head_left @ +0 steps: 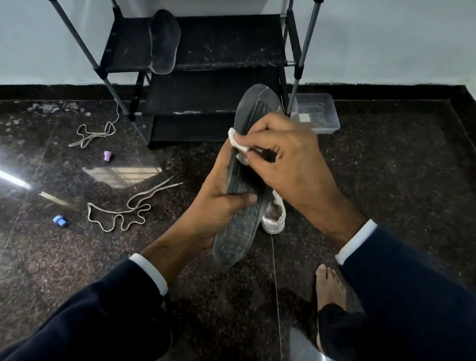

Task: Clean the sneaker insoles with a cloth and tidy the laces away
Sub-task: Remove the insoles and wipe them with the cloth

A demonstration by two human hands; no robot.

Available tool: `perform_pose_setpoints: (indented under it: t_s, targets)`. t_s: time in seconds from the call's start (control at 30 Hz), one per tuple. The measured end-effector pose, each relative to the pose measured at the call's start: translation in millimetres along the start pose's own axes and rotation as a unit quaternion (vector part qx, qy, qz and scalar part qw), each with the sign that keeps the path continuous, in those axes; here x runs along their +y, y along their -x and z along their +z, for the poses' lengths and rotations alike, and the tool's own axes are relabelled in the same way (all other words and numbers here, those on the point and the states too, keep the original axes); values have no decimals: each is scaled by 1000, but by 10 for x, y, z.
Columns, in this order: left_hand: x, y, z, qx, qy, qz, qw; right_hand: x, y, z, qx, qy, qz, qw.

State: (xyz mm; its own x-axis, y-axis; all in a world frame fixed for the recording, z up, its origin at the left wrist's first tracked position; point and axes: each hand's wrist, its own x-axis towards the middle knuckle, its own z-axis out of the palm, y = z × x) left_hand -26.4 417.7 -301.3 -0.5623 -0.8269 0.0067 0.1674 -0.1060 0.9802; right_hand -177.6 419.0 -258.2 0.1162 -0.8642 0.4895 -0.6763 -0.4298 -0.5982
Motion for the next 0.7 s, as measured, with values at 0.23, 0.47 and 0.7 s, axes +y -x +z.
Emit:
perform_pose_setpoints:
  t_s: [0.23,0.47,0.7]
  targets:
    - [30,-10,-106,23,1,1,1000,-7,4,-41,-184,-63,16,981]
    - [33,-17,-75,9,36,-3,999,77,-53,-134,18,-58,71,996]
    - [-13,8,-158,3,63,-36,997,-2,38,47,-131,-4,1,991]
